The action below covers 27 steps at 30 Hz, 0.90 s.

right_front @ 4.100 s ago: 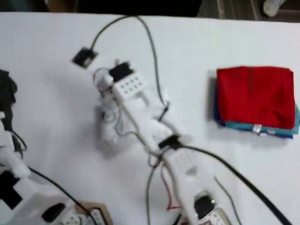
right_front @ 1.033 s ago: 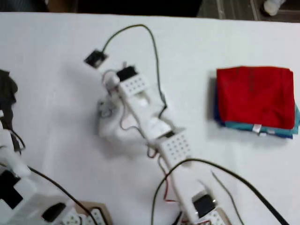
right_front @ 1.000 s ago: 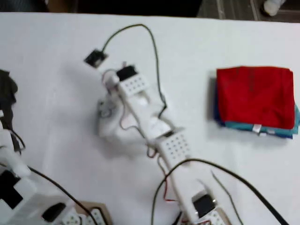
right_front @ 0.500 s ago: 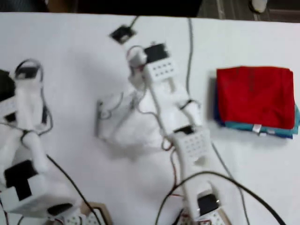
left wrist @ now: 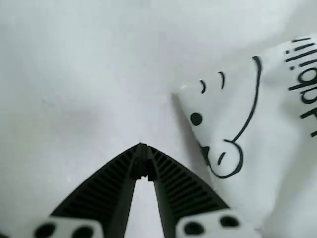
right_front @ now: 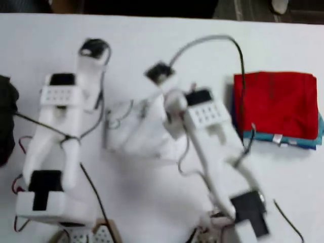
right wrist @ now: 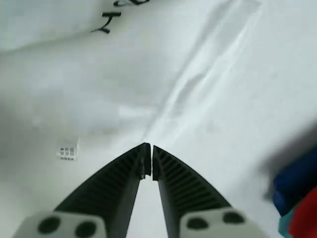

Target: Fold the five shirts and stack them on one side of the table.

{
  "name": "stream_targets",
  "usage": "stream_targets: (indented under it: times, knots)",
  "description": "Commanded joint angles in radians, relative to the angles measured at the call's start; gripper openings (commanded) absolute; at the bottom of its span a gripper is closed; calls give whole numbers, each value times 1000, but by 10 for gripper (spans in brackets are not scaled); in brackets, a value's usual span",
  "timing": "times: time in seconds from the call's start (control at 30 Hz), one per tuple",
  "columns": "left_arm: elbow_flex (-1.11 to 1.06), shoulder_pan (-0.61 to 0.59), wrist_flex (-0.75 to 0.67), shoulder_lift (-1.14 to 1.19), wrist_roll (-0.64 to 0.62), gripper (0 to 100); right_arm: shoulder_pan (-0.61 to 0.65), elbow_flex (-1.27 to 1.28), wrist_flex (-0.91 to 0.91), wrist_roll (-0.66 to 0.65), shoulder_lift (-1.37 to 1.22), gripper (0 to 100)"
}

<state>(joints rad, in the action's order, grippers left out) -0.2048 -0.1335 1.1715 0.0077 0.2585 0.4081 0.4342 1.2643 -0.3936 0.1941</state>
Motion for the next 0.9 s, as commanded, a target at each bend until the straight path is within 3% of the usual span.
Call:
stream_targets:
  times: [0.0,0.4,0.87]
  knots:
    - [47,71,-48,-8,-32,25,-1,218,-116,6,183,20]
    - [47,110,-166,196,-241,25,5,327,-297,78,211,20]
    - [39,186,-222,206,-301,25,5,327,-438,84,-13,20]
